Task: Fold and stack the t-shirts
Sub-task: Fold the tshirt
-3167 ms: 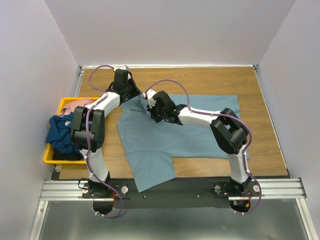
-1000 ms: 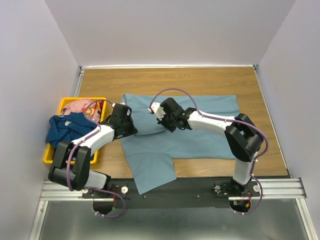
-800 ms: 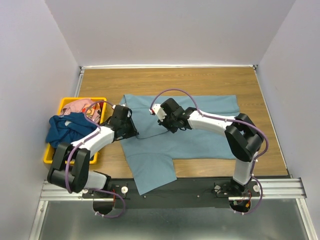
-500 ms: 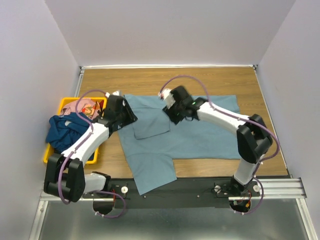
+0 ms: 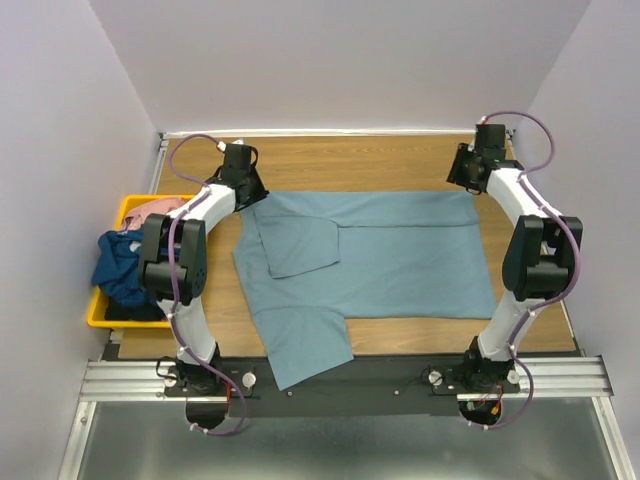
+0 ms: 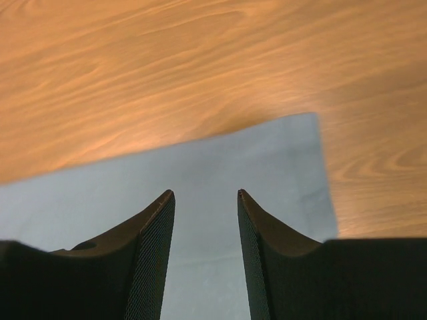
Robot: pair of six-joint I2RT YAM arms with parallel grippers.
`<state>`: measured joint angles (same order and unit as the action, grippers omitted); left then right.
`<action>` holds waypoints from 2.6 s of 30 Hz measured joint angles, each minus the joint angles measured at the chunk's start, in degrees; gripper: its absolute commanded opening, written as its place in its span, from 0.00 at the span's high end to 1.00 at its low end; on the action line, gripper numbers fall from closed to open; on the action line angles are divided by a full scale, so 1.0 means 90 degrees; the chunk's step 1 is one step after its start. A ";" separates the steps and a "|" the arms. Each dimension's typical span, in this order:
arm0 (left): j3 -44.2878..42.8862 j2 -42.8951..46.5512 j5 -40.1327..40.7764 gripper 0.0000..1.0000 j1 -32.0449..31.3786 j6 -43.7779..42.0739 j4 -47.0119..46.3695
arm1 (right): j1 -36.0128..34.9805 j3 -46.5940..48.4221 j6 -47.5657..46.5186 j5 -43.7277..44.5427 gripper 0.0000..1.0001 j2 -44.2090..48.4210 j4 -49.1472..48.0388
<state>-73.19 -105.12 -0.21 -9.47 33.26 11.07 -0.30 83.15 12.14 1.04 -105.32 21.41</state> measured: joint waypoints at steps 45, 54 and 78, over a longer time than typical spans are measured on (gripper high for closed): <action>-0.3062 -0.2127 0.0219 0.49 0.0729 -0.0447 0.1141 | 0.1804 0.1579 0.1401 -0.1605 0.44 -0.2628 -0.1212; -0.0357 0.1562 0.0709 0.32 -0.0160 -0.0551 0.1044 | 0.1486 -0.1253 0.1358 -0.1399 0.41 0.0857 -0.1001; 0.3757 0.3699 0.0933 0.54 -0.1593 0.0748 0.2266 | -0.0294 -0.5265 0.1404 -0.0903 0.38 0.5056 -0.0095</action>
<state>-39.38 -71.83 8.19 -23.81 39.99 31.46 -2.94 35.77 24.77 -7.09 -59.81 20.56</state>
